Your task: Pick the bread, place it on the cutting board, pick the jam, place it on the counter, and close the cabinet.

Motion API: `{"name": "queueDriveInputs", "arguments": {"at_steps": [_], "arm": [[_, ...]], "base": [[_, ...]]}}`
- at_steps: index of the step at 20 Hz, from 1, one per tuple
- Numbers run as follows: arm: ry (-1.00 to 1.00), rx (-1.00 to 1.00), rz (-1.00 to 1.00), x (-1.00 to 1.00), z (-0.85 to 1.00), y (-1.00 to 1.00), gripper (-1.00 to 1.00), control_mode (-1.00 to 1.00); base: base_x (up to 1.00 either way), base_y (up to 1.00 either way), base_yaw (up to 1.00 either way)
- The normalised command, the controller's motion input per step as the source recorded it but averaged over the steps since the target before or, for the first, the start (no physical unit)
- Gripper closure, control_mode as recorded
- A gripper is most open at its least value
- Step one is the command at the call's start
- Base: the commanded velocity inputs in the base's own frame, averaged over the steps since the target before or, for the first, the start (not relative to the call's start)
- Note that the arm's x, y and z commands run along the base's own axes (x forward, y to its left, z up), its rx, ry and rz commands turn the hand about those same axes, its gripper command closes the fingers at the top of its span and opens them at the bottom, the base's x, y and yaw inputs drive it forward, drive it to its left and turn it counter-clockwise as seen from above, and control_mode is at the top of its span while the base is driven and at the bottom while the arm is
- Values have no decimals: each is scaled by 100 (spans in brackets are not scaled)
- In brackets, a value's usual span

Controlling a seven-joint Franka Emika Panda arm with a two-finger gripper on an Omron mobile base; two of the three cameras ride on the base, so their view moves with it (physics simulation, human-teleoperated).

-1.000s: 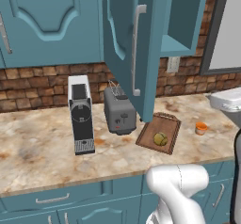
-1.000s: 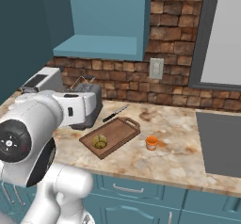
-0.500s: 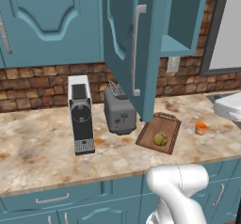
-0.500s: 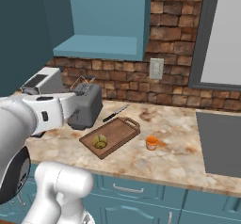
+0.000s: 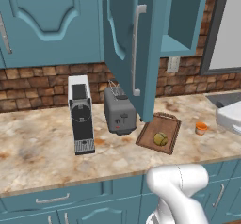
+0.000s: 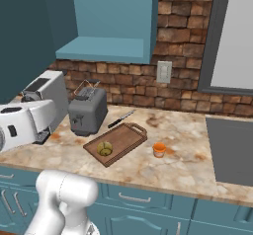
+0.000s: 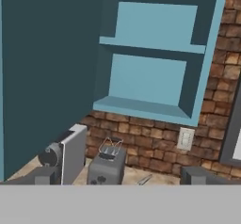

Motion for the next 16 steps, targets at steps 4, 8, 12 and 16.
{"name": "queueDriveInputs", "arguments": {"at_steps": [4, 8, 12, 16], "arm": [[-7, -1, 0, -39, 0, 22, -100, -100], [-7, -2, 0, -33, 0, 23, -100, -100], [-8, -1, 0, -28, 0, 21, -100, -100], [-6, 0, 0, -29, 0, 22, -100, -100]], "base": [[0, 0, 0], [0, 0, 0], [0, 0, 0], [0, 0, 0]]}}
